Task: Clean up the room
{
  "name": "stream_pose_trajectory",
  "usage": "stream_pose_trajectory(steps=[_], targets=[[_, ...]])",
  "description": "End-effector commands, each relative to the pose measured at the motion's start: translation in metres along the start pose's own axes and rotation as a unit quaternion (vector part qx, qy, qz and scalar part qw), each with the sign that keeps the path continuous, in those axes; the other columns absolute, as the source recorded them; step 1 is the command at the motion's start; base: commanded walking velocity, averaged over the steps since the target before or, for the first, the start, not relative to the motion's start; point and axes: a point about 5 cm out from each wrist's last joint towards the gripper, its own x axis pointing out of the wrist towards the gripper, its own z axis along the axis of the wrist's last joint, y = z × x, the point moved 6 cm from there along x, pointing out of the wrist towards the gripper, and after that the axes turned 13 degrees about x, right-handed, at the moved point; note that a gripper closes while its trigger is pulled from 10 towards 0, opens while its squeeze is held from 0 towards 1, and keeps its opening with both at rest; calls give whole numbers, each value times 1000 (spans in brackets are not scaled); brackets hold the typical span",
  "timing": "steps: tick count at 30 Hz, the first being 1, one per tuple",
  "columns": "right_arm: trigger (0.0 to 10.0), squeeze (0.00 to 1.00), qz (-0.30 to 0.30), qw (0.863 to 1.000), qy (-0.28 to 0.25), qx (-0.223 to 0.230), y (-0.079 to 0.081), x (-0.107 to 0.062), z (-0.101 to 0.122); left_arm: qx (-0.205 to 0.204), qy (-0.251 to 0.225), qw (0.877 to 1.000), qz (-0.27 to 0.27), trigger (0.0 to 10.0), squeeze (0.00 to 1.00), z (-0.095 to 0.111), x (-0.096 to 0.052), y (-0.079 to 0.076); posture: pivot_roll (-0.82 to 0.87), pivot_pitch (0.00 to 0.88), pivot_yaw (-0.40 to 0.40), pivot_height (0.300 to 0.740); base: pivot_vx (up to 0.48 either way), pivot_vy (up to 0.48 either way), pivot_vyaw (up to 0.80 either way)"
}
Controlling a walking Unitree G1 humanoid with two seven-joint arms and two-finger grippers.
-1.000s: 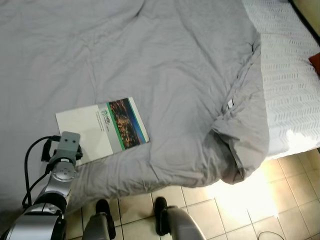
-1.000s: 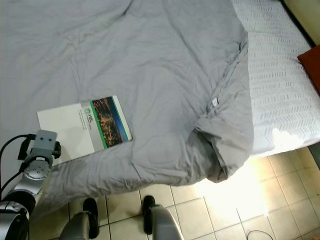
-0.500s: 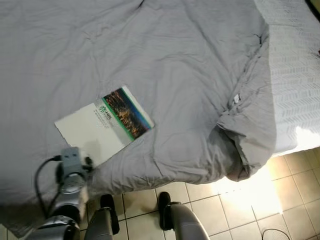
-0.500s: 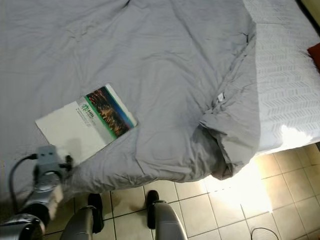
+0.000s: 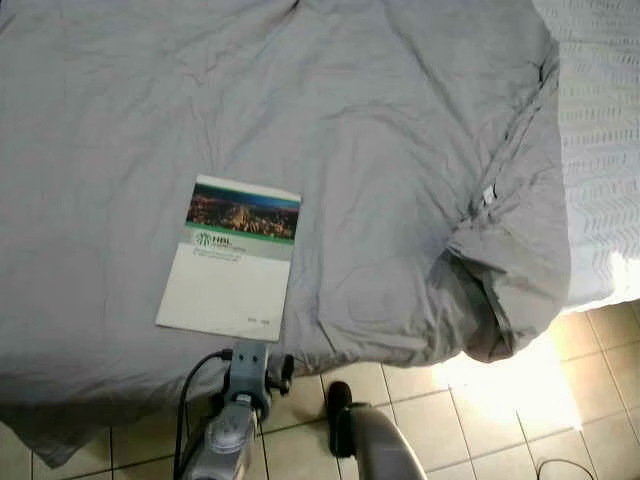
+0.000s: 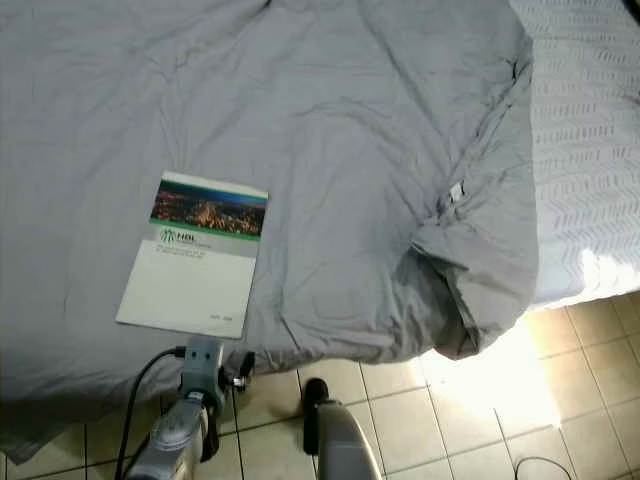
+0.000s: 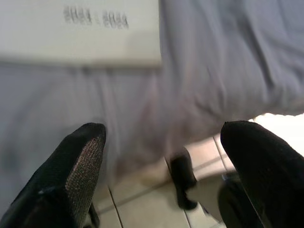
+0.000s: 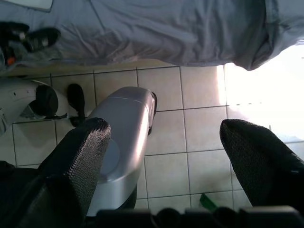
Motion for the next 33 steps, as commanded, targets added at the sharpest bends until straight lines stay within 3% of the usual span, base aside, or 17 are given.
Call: stream_pose_trajectory(steps=[1,2,3,4,6,8,9,12,13,18,21,28,33], targets=[[10000,0,-10,1000,25,9,-4,2,-15,7,-36,999,-17,10000,0,12,-19,2,-301,463,-141,740,0,0,0],[10000,0,-10,1000,25,9,-4,2,-15,7,-36,999,-17,10000,0,12,-19,2,-301,463,-141,740,0,0,0],[10000,0,-2,1000,20,10,-2,9,-14,27,-94,995,20,10000,0,43,-34,39,-282,465,-142,740,0,0,0],[10000,0,-2,1000,20,10,-2,9,-14,27,-94,995,20,10000,0,43,-34,39,-282,465,-142,740,0,0,0],[10000,0,5,1000,17,10,0,14,-13,52,-120,989,66,10000,0,61,-36,77,-271,465,-143,740,0,0,0],[10000,0,8,1000,14,9,1,18,-13,75,-124,984,106,10000,0,71,-37,112,-271,460,-143,740,0,0,0],[10000,0,8,1000,14,9,1,18,-13,75,-124,984,106,10000,0,71,-37,112,-271,460,-143,740,0,0,0],[10000,0,10,1000,10,6,1,19,-10,148,-103,967,179,10000,0,77,-38,166,-279,456,-155,740,0,0,0],[10000,0,10,1000,10,5,0,19,-10,159,-90,965,189,10000,0,73,-36,174,-281,458,-156,740,0,0,0],[10000,0,10,1000,13,2,0,18,-10,157,-8,963,221,10000,0,49,-22,198,-311,473,-178,740,0,0,0],[10000,0,9,1000,15,-1,0,15,-8,144,28,961,233,10000,0,38,-18,203,-330,472,-186,740,0,0,0],[10000,0,2,999,29,-13,-4,-1,-7,119,37,959,254,10000,0,49,-8,212,-387,490,-220,740,0,0,0],[10000,0,0,999,44,-16,-6,-9,-11,66,41,961,264,10000,0,46,-8,216,-398,495,-229,740,0,0,0]])
